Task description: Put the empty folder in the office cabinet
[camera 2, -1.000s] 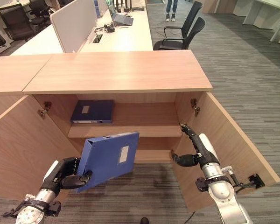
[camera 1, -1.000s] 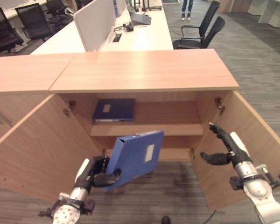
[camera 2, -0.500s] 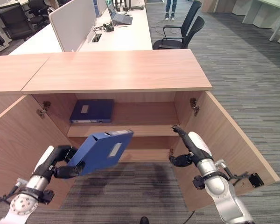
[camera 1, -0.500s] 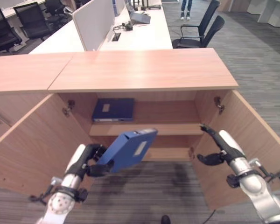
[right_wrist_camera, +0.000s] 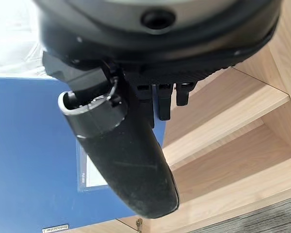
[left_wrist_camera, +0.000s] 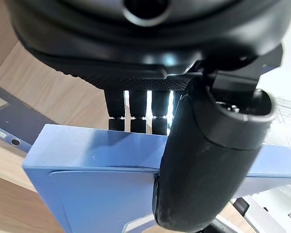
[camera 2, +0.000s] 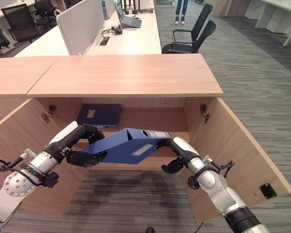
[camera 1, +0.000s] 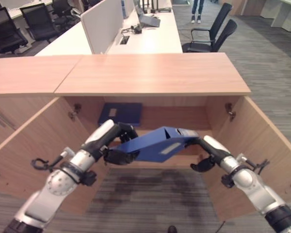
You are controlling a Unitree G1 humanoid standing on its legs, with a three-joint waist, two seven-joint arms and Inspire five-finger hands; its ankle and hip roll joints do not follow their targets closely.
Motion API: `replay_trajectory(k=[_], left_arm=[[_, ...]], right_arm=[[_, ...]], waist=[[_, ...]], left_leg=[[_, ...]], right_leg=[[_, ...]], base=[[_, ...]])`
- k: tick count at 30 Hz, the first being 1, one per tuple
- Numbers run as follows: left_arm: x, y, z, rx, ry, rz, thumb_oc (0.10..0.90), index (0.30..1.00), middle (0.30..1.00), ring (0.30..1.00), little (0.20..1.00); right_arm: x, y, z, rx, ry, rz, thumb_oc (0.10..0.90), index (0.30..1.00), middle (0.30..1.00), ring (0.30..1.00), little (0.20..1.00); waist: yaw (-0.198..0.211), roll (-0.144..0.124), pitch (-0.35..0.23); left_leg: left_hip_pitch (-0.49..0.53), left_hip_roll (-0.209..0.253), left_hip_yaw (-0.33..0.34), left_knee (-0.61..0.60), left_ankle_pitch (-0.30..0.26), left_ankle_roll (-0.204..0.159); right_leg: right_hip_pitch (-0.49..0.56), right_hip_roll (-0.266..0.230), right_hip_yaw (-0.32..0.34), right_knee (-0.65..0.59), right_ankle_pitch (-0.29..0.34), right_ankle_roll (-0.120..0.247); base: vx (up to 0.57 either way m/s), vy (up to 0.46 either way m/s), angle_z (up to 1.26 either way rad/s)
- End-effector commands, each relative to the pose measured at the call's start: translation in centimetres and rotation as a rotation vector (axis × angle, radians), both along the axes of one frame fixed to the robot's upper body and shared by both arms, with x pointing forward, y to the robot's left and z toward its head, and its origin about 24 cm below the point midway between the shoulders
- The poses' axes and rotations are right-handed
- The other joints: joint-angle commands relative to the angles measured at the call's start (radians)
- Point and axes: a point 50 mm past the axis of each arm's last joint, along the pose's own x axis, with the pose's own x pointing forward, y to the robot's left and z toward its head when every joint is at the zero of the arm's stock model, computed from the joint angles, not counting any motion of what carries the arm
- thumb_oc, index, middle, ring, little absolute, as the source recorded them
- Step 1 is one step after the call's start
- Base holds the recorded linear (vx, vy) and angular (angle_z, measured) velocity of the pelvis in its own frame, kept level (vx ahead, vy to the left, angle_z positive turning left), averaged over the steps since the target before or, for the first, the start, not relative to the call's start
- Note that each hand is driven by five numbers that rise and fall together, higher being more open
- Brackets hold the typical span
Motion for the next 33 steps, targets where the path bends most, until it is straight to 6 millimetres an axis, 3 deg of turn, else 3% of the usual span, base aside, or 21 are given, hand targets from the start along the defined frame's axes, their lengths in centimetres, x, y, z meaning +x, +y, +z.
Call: replay_trajectory(k=[1, 9, 15, 22, 33], left_arm=[[0.0, -2.8, 4.6, -0.049, -0.188, -0.236, 0.400, 0.300, 0.300, 0.300, 0.300], [0.2, -2.3, 4.4, -0.006, -0.187, -0.204, 0.400, 0.300, 0.300, 0.300, 0.300], [0.4, -0.9, 3.7, 0.059, -0.191, -0.115, 0.400, 0.300, 0.300, 0.300, 0.300], [0.8, 2.8, 2.4, 0.094, -0.199, 0.115, 0.400, 0.300, 0.300, 0.300, 0.300], [0.2, 7.3, 1.8, 0.228, -0.205, 0.364, 0.400, 0.300, 0.300, 0.300, 0.300]], right_arm=[[2.9, 2.0, 6.8, 0.091, -0.287, 0.082, 0.800, 0.900, 0.900, 0.900, 0.900], [2.7, 1.9, 7.0, 0.090, -0.290, 0.087, 0.800, 0.900, 0.900, 0.900, 0.900], [2.3, 0.6, 5.5, 0.042, -0.215, 0.056, 0.800, 0.900, 0.900, 0.900, 0.900], [1.1, -2.7, 3.1, -0.039, -0.067, -0.033, 0.800, 0.900, 0.900, 0.900, 0.900], [-0.6, -7.6, 1.3, -0.126, 0.061, -0.206, 0.800, 0.900, 0.900, 0.900, 0.900]], waist=[[0.004, -0.044, -0.087], [0.007, -0.043, -0.089], [0.009, -0.046, -0.090], [0.009, -0.049, -0.088], [0.002, -0.047, -0.088]], left_leg=[[-0.009, -0.013, -0.009, -0.006, -0.069, -0.023], [-0.006, -0.013, -0.010, -0.006, -0.070, -0.023], [-0.005, -0.012, -0.010, -0.006, -0.071, -0.024], [-0.005, -0.012, -0.014, -0.006, -0.071, -0.025], [-0.001, -0.010, -0.014, -0.006, -0.083, -0.025]], right_leg=[[0.068, -0.061, 0.000, 0.006, -0.077, 0.086], [0.071, -0.062, 0.000, 0.006, -0.080, 0.086], [0.072, -0.062, -0.002, 0.006, -0.083, 0.085], [0.074, -0.062, -0.006, 0.006, -0.087, 0.084], [0.076, -0.061, -0.004, 0.006, -0.097, 0.085]], base=[[0.00, 0.000, 0.00], [0.00, 0.000, 0.00], [0.00, 0.000, 0.00], [0.01, 0.000, 0.00], [0.01, 0.002, 0.00]])
